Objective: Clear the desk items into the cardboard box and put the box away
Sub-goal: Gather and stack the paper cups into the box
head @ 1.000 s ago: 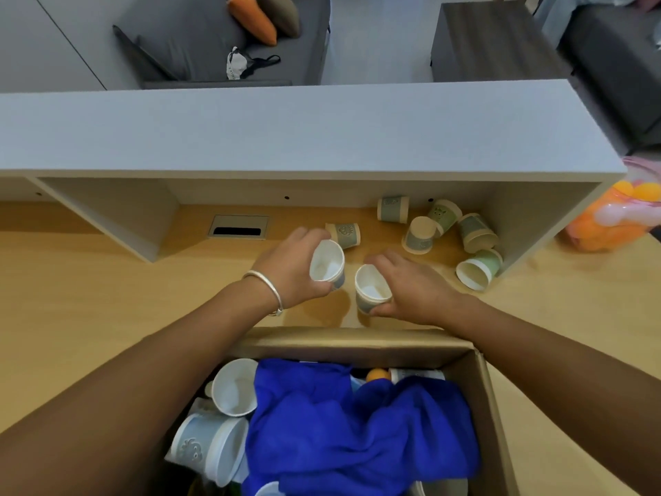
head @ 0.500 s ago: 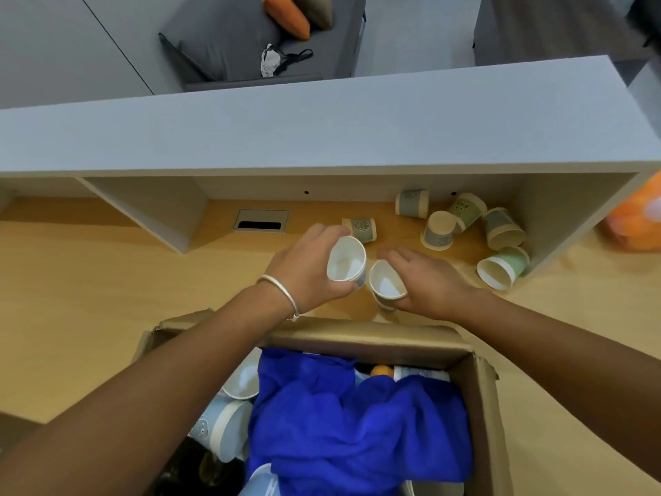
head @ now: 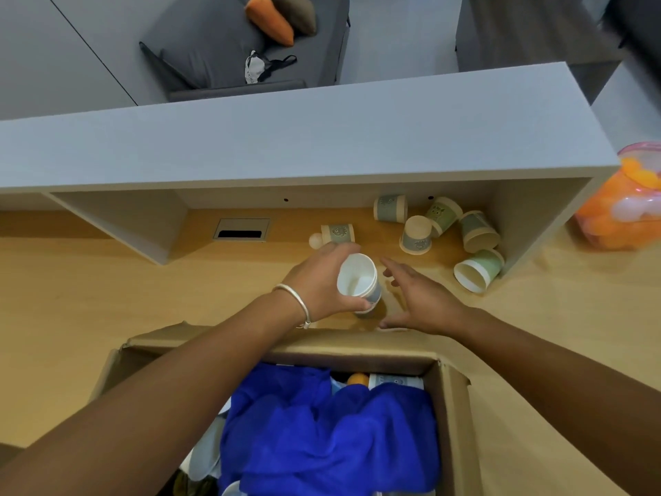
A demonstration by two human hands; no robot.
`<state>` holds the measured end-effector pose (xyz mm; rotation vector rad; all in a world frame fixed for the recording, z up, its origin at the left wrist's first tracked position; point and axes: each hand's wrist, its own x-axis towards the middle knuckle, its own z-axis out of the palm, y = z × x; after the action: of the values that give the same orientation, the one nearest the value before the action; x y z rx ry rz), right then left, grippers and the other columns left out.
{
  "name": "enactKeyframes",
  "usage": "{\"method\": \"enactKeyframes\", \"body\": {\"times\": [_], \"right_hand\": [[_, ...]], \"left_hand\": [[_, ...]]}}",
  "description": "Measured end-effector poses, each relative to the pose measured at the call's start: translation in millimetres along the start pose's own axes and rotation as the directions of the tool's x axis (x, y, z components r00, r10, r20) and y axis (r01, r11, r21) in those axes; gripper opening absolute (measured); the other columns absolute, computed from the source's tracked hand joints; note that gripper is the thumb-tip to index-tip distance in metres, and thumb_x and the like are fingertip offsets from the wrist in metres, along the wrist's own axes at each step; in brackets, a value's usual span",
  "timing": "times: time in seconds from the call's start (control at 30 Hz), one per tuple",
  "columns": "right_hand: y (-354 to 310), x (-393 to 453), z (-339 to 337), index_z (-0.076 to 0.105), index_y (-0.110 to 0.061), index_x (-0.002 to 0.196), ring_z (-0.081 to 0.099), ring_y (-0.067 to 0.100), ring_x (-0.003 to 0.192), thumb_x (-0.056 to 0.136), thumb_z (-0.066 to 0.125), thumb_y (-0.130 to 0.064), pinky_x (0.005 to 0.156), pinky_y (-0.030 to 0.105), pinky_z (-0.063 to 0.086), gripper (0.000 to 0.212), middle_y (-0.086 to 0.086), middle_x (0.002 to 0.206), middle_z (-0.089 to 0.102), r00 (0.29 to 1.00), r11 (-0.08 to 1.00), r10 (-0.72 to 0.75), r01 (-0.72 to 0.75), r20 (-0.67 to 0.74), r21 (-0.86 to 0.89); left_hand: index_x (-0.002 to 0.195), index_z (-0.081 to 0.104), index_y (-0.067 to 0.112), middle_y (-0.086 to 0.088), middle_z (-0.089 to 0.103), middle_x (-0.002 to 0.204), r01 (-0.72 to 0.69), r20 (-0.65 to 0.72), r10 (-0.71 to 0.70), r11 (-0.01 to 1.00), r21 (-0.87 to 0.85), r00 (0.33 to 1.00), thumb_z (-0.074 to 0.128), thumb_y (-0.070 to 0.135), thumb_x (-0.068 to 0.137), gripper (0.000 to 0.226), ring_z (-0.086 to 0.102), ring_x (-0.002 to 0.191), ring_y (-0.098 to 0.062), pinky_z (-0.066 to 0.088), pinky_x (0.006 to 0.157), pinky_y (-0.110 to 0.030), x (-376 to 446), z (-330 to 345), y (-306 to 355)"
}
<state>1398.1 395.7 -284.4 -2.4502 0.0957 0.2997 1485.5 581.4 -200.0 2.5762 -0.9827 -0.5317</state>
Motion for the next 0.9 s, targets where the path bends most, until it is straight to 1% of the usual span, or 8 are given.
{"method": "enactKeyframes", "body": {"times": [0.23, 0.37, 0.47, 0.53, 0.6, 0.73, 0.83, 0.9], "right_hand": [[13.1, -1.4, -3.2, 0.007, -0.039, 0.149, 0.044, 0.01, 0.127, 0.06, 0.085, -0.05, 0.097, 0.027, 0.043, 0.119, -0.006, 0.148, 0.036, 0.999, 0.998, 0.028, -0.029, 0.022, 0.05], [18.2, -1.7, -3.6, 0.01, -0.039, 0.149, 0.044, 0.008, 0.126, 0.061, 0.084, -0.051, 0.093, 0.022, 0.04, 0.116, -0.009, 0.147, 0.038, 0.999, 0.997, 0.038, -0.04, 0.021, 0.062], [13.0, 0.4, -0.4, 0.012, -0.039, 0.149, 0.042, 0.007, 0.128, 0.062, 0.084, -0.05, 0.094, 0.024, 0.04, 0.113, -0.009, 0.148, 0.036, 0.999, 0.998, 0.023, -0.026, 0.043, 0.059], [9.8, 1.9, 1.8, 0.014, -0.037, 0.149, 0.041, 0.007, 0.13, 0.063, 0.083, -0.051, 0.095, 0.025, 0.04, 0.112, -0.009, 0.149, 0.035, 0.999, 0.998, 0.018, -0.02, 0.038, 0.056], [7.9, 3.4, 3.3, 0.016, -0.036, 0.15, 0.041, 0.008, 0.13, 0.063, 0.082, -0.053, 0.096, 0.025, 0.04, 0.11, -0.009, 0.149, 0.034, 0.999, 0.999, 0.012, -0.013, 0.033, 0.041], [9.3, 4.0, 3.6, 0.018, -0.036, 0.149, 0.041, 0.008, 0.13, 0.064, 0.081, -0.053, 0.097, 0.027, 0.041, 0.107, -0.01, 0.15, 0.032, 1.0, 0.999, 0.018, -0.019, 0.026, 0.04], [14.8, 0.8, 2.3, 0.019, -0.037, 0.149, 0.041, 0.008, 0.129, 0.065, 0.082, -0.052, 0.097, 0.027, 0.04, 0.106, -0.01, 0.149, 0.032, 0.999, 0.998, 0.03, -0.032, 0.027, 0.061], [16.4, -1.7, 1.1, 0.019, -0.037, 0.149, 0.041, 0.007, 0.129, 0.065, 0.082, -0.051, 0.096, 0.026, 0.04, 0.106, -0.011, 0.149, 0.032, 0.999, 0.998, 0.03, -0.032, 0.034, 0.06]], "left_hand": [[0.148, 0.019, 0.035, 0.001, 0.033, 0.15, 0.058, 0.1, -0.05, 0.995, -0.076, 0.994, 0.086, 0.055, 0.054, 0.117, 0.039, 0.134, -0.018, 0.039, 0.106, -0.04, 8.8, -9.2, -24.7], [0.148, 0.023, 0.032, -0.002, 0.034, 0.149, 0.123, 0.175, -0.099, 0.983, -0.133, 0.98, 0.087, 0.044, 0.06, 0.11, 0.042, 0.131, -0.02, 0.04, 0.102, -0.032, 11.4, -10.1, -37.4], [0.148, 0.023, 0.029, -0.003, 0.032, 0.15, 0.157, 0.259, -0.134, 0.985, -0.07, 0.956, 0.086, 0.044, 0.062, 0.108, 0.04, 0.132, -0.023, 0.039, 0.106, -0.038, 16.6, -3.8, -43.9], [0.146, 0.029, 0.028, -0.002, 0.041, 0.142, 0.173, 0.29, -0.139, 0.98, -0.095, 0.947, 0.086, 0.038, 0.064, 0.1, 0.048, 0.125, -0.023, 0.044, 0.101, -0.037, 20.5, -1.4, -43.5], [0.14, 0.038, 0.029, 0.002, 0.053, 0.124, 0.162, 0.279, -0.119, 0.977, -0.137, 0.953, 0.085, 0.03, 0.067, 0.087, 0.056, 0.111, -0.019, 0.049, 0.094, -0.034, 23.7, -0.3, -40.4], [0.132, 0.047, 0.026, 0.01, 0.052, 0.102, 0.104, 0.204, -0.082, 0.989, -0.104, 0.976, 0.088, 0.032, 0.062, 0.081, 0.058, 0.096, -0.015, 0.05, 0.086, -0.031, 26.1, 0.0, -34.5], [0.138, 0.038, 0.029, 0.005, 0.053, 0.111, 0.09, 0.225, -0.076, 0.995, -0.052, 0.971, 0.09, 0.04, 0.056, 0.098, 0.059, 0.096, -0.014, 0.052, 0.088, -0.036, 25.0, 0.1, -34.5], [0.144, 0.028, 0.032, 0.001, 0.047, 0.128, 0.09, 0.261, -0.082, 0.996, -0.018, 0.962, 0.09, 0.045, 0.052, 0.112, 0.056, 0.109, -0.016, 0.049, 0.095, -0.038, 24.1, -0.9, -37.6]]}}
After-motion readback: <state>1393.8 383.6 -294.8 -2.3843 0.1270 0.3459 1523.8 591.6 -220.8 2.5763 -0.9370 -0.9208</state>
